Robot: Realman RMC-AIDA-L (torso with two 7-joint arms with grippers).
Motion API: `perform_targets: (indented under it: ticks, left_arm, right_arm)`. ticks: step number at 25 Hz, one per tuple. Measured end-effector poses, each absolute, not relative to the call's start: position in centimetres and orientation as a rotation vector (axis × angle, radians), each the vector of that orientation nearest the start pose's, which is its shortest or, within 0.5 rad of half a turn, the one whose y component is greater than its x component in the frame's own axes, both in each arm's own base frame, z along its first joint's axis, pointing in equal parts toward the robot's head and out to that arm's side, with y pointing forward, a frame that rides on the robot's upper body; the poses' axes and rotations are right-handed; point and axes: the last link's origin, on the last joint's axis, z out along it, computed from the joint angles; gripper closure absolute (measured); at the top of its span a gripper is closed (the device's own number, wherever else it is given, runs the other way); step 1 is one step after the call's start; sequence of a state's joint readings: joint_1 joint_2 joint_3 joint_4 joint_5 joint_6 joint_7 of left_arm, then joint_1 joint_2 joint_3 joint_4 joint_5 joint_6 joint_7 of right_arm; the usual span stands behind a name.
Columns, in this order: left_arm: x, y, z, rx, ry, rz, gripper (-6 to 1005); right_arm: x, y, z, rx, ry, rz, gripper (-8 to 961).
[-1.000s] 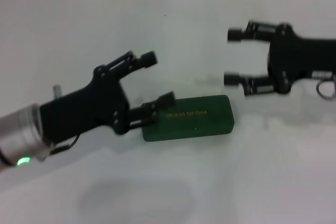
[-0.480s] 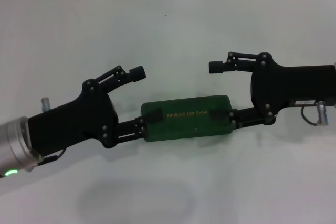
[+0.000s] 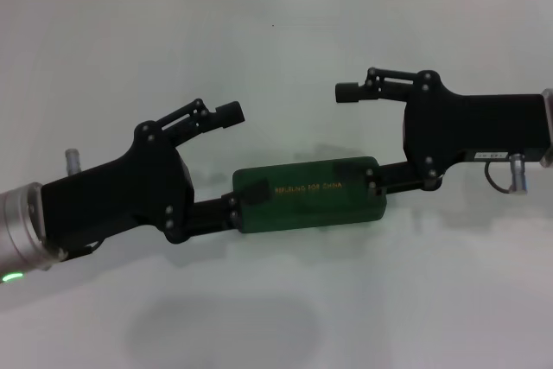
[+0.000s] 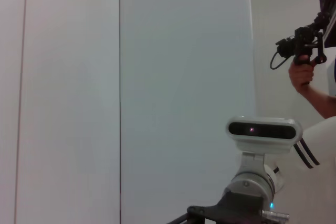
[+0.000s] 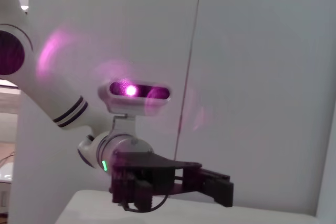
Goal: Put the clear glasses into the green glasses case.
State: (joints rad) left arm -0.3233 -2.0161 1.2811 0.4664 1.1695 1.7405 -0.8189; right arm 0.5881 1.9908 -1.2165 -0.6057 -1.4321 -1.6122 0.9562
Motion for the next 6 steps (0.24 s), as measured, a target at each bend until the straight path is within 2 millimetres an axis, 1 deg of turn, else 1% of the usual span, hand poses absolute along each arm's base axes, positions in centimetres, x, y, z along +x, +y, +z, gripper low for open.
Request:
perform_targets:
  ticks: [6]
  left_arm:
    - [-25.47,25.98,-0.66,-2.572,-0.104,-1.235,141]
  right_arm:
    - [18.94,33.24,-1.23,-2.773,-0.255,0.973,110]
